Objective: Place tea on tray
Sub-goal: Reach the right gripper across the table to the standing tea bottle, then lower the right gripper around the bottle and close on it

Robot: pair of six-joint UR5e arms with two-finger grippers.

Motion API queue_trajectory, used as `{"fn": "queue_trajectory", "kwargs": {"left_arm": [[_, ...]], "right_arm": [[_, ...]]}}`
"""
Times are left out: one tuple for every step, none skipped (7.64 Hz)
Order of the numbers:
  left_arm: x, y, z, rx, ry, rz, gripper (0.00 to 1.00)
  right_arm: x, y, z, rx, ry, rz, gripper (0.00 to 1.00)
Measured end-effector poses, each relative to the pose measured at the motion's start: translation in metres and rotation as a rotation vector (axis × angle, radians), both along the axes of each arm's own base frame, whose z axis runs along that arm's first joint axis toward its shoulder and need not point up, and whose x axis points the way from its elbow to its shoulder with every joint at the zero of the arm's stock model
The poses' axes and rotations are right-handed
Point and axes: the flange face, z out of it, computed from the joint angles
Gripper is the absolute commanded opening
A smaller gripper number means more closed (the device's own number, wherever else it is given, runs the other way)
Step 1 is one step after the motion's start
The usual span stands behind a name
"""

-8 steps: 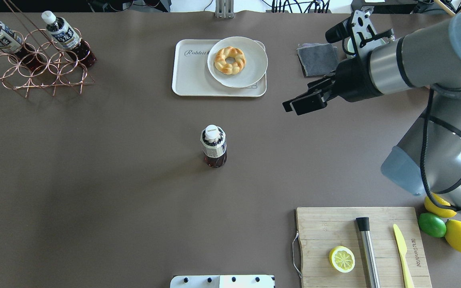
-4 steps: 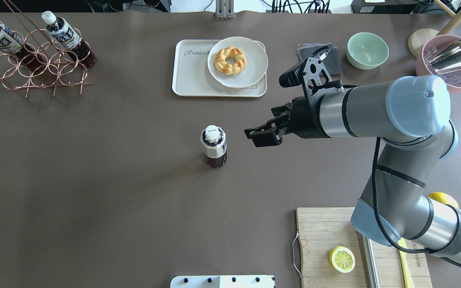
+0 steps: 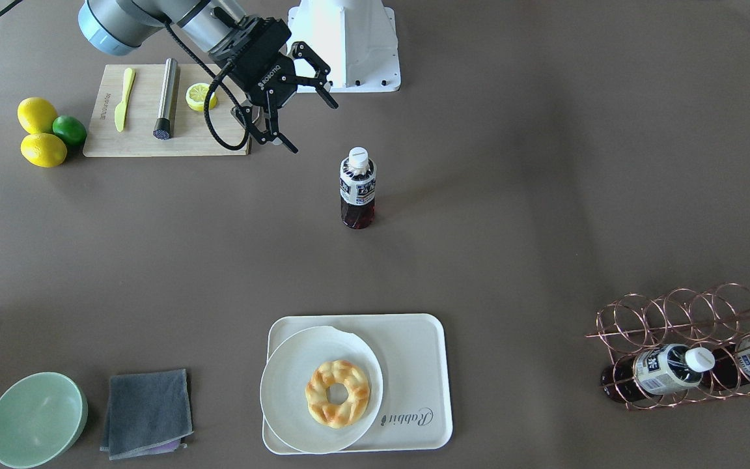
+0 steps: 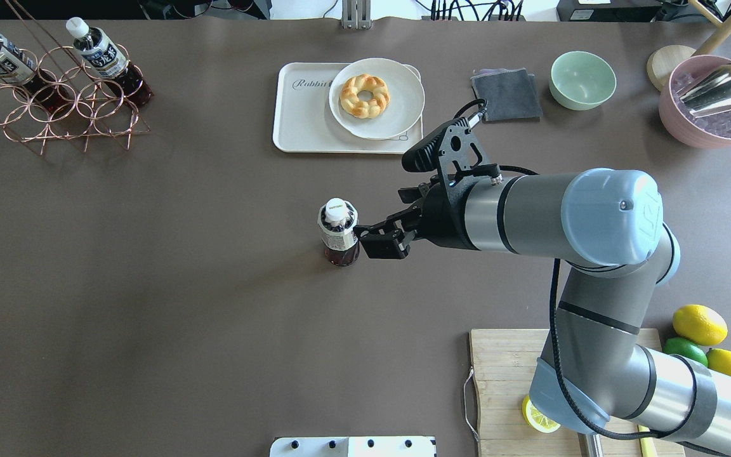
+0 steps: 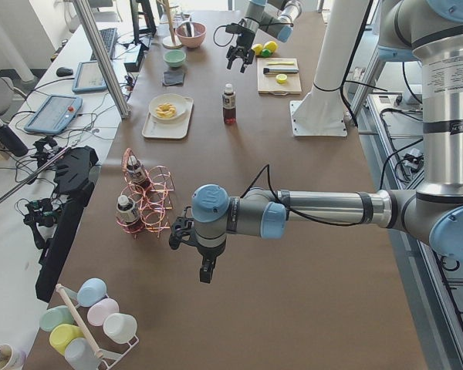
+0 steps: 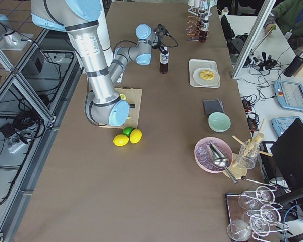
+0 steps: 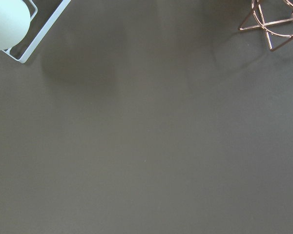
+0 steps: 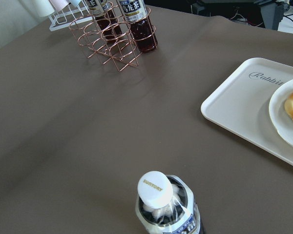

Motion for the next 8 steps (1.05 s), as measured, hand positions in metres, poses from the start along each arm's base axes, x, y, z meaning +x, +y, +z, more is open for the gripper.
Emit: {"fn": "queue_trajectory", "kwargs": {"left_arm": [[-0.003, 0.011, 0.005, 0.017, -0.016, 0.044, 0.98], [-0.005, 0.017, 0.008, 0.029, -0.022, 0.068, 0.98], [-0.006, 0.019, 0.010, 0.036, -0.023, 0.078, 0.98], [-0.007, 0.020, 0.010, 0.039, -0.024, 0.082, 0.98], [-0.007, 0.020, 0.011, 0.040, -0.024, 0.084, 0.98], [-0.007, 0.020, 0.010, 0.042, -0.024, 0.084, 0.98], [-0.007, 0.020, 0.011, 0.042, -0.024, 0.085, 0.98], [-0.007, 0.019, 0.011, 0.041, -0.024, 0.084, 0.98]], "right_arm": [[-0.012, 0.010, -0.009, 0.010, -0.011, 0.007, 1.00], [-0.031, 0.020, -0.015, 0.018, -0.012, 0.031, 1.00], [-0.049, 0.028, -0.017, 0.025, -0.005, 0.078, 1.00], [-0.060, 0.029, -0.016, 0.034, 0.008, 0.130, 1.00], [-0.064, 0.028, -0.014, 0.039, 0.019, 0.176, 0.99], [-0.068, 0.027, -0.012, 0.044, 0.029, 0.220, 0.99], [-0.075, 0.028, -0.011, 0.045, 0.037, 0.253, 0.98], [-0.083, 0.029, -0.014, 0.045, 0.037, 0.272, 0.95]]}}
